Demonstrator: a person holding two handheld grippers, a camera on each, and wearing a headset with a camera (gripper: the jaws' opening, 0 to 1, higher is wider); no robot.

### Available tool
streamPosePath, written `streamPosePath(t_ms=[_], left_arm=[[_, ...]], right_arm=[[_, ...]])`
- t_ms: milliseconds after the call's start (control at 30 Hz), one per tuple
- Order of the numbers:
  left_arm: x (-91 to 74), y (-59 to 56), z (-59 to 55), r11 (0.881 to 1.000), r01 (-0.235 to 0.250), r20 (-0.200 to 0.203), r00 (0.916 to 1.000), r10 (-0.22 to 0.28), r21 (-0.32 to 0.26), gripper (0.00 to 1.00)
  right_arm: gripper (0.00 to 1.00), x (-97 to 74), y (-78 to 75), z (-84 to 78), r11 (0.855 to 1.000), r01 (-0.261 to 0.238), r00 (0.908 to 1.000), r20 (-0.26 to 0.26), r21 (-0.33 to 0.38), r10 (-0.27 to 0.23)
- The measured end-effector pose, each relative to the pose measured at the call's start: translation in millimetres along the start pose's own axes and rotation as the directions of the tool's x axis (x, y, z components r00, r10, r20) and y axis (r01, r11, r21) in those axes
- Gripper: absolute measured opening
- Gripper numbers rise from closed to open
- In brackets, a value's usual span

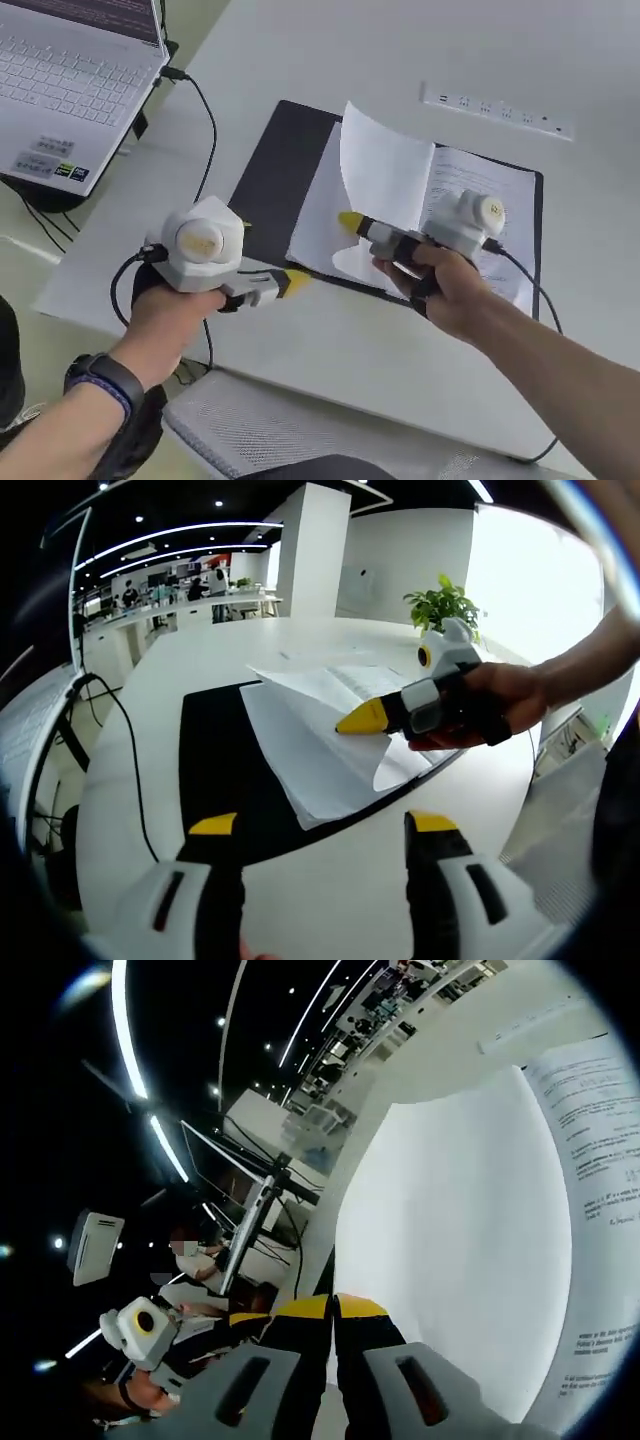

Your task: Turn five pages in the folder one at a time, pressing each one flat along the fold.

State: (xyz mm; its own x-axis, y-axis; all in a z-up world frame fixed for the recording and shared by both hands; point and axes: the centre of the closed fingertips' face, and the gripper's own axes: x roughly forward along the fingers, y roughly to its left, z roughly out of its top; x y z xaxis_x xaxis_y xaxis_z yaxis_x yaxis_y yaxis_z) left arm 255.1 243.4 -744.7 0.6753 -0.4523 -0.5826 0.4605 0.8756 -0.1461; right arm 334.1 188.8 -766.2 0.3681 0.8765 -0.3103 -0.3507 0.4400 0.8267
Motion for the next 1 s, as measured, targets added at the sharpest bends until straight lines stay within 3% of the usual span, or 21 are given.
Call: streamPosePath(t_ms=[267,567,800,1000], left_arm=[[-2.4,-2.5,-7.6,1.0,-0.004,-0.015,0.9999,0.003,-0.022,0.65],[-1.4,-1.4,-12.6,0.999,-0.006,-0.031,0.9995,0.004,-0.036,0.65],[-1.0,-0.5,-15.3,0.999,-0.005,-0.04,0.9992,0.003,-0.032,0.65],[-5.5,-2.2,-15.7,0.999,-0.008,-0.037,0.9993,0.006,-0.042,0.65]], right_arm=[[0.0,9.7,8.3,-21.9,0.998,0.018,0.9998,-0.004,0.066,-0.018],[0.0,13.5,9.3,-30.6,0.995,0.036,0.9989,-0.033,0.088,-0.034],[0.0,25.3,-26.9,-23.5,0.994,0.069,0.9965,-0.054,0.09,-0.064],[0.0,27.9,-35.0,-21.0,0.992,0.075,0.9963,-0.051,0.102,-0.07]])
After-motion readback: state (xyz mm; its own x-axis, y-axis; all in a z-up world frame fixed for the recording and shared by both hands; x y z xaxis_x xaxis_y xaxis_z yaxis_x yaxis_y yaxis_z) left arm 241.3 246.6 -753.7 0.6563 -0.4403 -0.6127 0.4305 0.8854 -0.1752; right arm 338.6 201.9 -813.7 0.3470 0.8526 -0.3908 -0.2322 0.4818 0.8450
